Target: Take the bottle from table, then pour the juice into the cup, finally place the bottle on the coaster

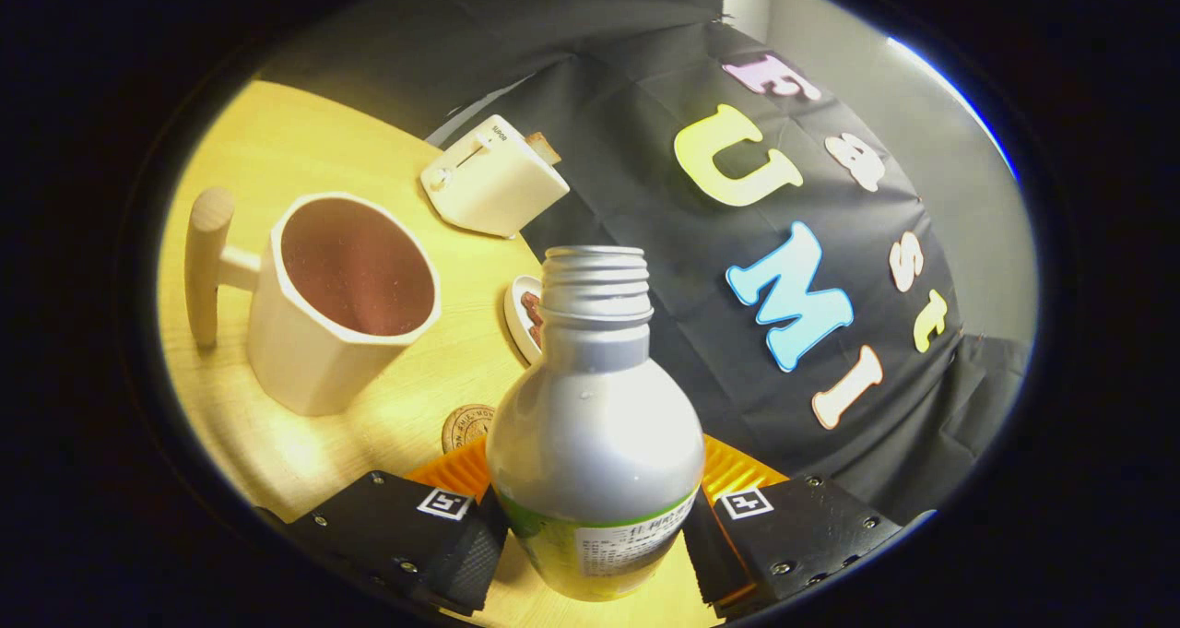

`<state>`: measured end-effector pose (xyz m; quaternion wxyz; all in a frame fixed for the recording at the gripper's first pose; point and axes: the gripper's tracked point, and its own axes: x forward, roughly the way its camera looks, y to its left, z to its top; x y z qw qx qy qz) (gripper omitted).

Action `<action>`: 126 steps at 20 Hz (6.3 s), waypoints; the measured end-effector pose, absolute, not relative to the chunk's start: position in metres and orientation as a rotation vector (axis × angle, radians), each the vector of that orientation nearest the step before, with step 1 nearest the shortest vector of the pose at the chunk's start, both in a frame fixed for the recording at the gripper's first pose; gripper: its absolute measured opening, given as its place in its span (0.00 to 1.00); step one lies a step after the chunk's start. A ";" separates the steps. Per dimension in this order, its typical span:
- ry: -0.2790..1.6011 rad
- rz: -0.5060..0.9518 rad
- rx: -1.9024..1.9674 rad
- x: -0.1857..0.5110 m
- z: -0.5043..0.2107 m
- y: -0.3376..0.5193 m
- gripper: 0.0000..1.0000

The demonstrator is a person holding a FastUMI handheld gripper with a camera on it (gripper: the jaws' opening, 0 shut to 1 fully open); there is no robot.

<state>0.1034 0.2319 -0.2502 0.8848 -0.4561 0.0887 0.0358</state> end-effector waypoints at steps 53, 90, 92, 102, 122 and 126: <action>-0.137 -0.049 -1.780 0.117 -0.181 0.248 0.81; -0.204 -0.062 -2.063 0.106 -0.164 0.256 0.81; -0.201 -0.054 -2.069 0.107 -0.164 0.257 0.81; -0.176 -0.054 -2.205 0.108 -0.165 0.259 0.81; -0.254 -0.072 -2.460 0.108 -0.148 0.300 0.81; -0.248 -0.063 -2.468 0.107 -0.150 0.304 0.81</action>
